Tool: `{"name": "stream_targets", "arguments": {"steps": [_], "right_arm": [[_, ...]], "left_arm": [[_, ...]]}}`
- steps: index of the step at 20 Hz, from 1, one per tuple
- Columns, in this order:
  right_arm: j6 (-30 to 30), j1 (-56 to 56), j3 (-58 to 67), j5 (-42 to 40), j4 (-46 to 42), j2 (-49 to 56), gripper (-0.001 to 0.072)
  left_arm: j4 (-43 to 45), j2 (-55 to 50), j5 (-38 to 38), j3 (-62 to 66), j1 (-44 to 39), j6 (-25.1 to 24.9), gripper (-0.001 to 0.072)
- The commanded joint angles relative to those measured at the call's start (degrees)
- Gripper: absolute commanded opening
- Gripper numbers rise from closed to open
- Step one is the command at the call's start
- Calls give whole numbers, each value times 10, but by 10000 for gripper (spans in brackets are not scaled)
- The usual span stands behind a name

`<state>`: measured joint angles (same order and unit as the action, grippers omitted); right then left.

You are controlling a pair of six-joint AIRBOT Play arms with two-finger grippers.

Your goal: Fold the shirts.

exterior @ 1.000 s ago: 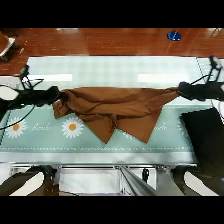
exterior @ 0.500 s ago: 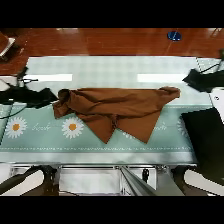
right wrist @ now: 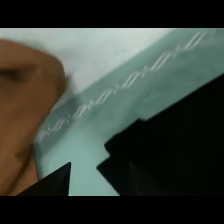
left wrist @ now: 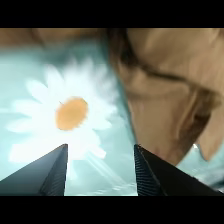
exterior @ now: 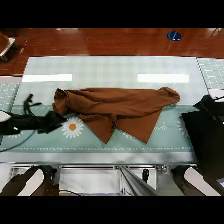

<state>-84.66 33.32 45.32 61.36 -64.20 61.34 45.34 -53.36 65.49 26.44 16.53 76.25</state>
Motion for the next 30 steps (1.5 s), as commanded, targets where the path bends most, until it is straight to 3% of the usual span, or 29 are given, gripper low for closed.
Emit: {"name": "stream_targets", "arguments": {"steps": [1, 3, 6, 13, 14, 15, 16, 19, 26, 30], "right_arm": [[19, -17, -59, -17, 28, -15, 406], [24, -33, -59, -24, 29, -15, 406], [24, -47, -59, -27, 40, -15, 406], [24, -50, -59, -27, 42, -15, 406], [22, -49, -59, -31, 32, -15, 406], [9, -49, -59, -38, 15, -15, 406], [-11, -49, -59, -49, -7, -14, 406], [-16, -49, -59, -61, 9, 24, 406], [57, -50, 9, -83, 207, 176, 406], [75, -50, 44, -83, 257, 235, 406]], "left_arm": [[-90, -1, -115, -89, -83, -17, 507], [-117, -24, -198, -88, -141, -50, 506], [-190, -72, -284, -77, -198, -51, 506], [-205, -168, -315, -2, -263, -51, 504], [-205, -176, -311, 6, -266, -51, 421], [-205, -181, -299, 12, -265, -51, 114], [-205, -184, -292, 16, -266, -57, 18], [-205, -184, -273, 22, -264, -68, 19], [-205, -184, -260, 22, -264, -68, 19], [-205, -184, -260, 22, -264, -68, 19]]}}
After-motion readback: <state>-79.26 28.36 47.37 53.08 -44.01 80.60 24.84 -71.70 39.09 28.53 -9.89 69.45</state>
